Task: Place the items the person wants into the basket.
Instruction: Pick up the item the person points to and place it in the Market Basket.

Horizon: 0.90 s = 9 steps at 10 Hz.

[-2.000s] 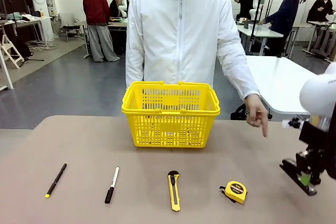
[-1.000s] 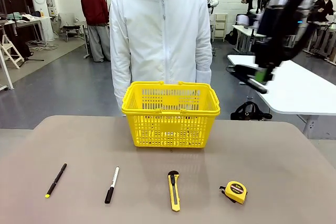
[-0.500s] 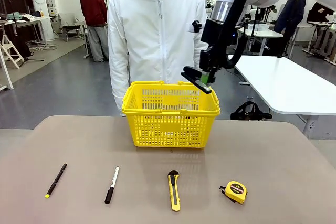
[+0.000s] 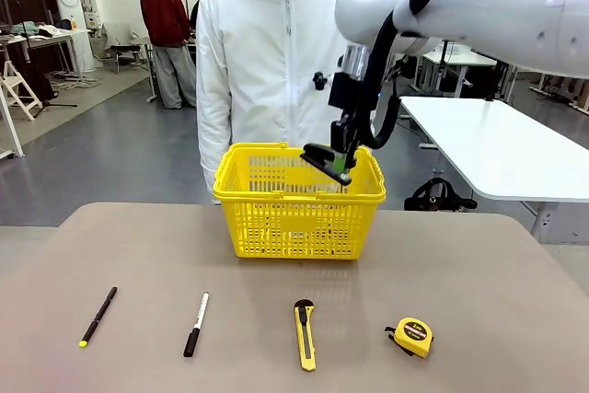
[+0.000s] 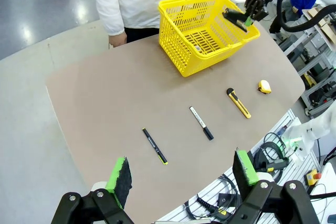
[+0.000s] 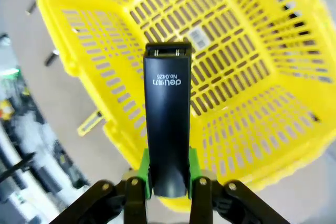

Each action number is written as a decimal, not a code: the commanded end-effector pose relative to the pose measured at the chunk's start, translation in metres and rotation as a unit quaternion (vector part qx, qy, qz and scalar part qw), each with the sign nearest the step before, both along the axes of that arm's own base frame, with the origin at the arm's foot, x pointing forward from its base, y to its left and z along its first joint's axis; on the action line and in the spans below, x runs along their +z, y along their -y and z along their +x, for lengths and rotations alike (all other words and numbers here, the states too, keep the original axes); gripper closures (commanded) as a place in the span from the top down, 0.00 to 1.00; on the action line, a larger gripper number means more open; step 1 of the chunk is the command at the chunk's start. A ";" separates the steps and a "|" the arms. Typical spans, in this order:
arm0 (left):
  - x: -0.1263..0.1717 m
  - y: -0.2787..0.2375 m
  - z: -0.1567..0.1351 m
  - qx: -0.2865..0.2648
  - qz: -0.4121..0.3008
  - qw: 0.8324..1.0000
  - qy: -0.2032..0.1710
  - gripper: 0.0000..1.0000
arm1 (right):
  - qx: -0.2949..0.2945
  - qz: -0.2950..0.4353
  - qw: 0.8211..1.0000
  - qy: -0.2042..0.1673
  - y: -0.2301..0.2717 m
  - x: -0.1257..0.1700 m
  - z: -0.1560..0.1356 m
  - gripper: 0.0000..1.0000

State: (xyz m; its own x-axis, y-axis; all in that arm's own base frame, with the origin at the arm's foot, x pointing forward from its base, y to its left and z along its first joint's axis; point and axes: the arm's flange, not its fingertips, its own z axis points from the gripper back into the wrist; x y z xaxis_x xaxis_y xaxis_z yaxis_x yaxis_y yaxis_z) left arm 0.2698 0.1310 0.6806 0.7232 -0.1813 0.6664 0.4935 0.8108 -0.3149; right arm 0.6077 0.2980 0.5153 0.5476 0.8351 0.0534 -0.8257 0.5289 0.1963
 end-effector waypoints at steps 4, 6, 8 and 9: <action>0.000 -0.002 -0.001 -0.009 0.000 1.000 0.003 1.00 | 0.045 0.011 0.998 -0.045 -0.018 -0.045 0.012 0.14; 0.000 -0.002 -0.001 -0.009 0.000 1.000 0.003 1.00 | 0.047 0.019 0.998 -0.040 -0.018 -0.045 0.014 0.14; 0.000 -0.002 -0.001 -0.009 0.000 1.000 0.003 1.00 | 0.056 0.023 0.998 -0.023 -0.019 -0.050 0.015 0.14; 0.000 -0.002 -0.001 -0.009 0.000 1.000 0.003 1.00 | 0.060 0.028 0.998 -0.015 -0.021 -0.054 0.017 0.14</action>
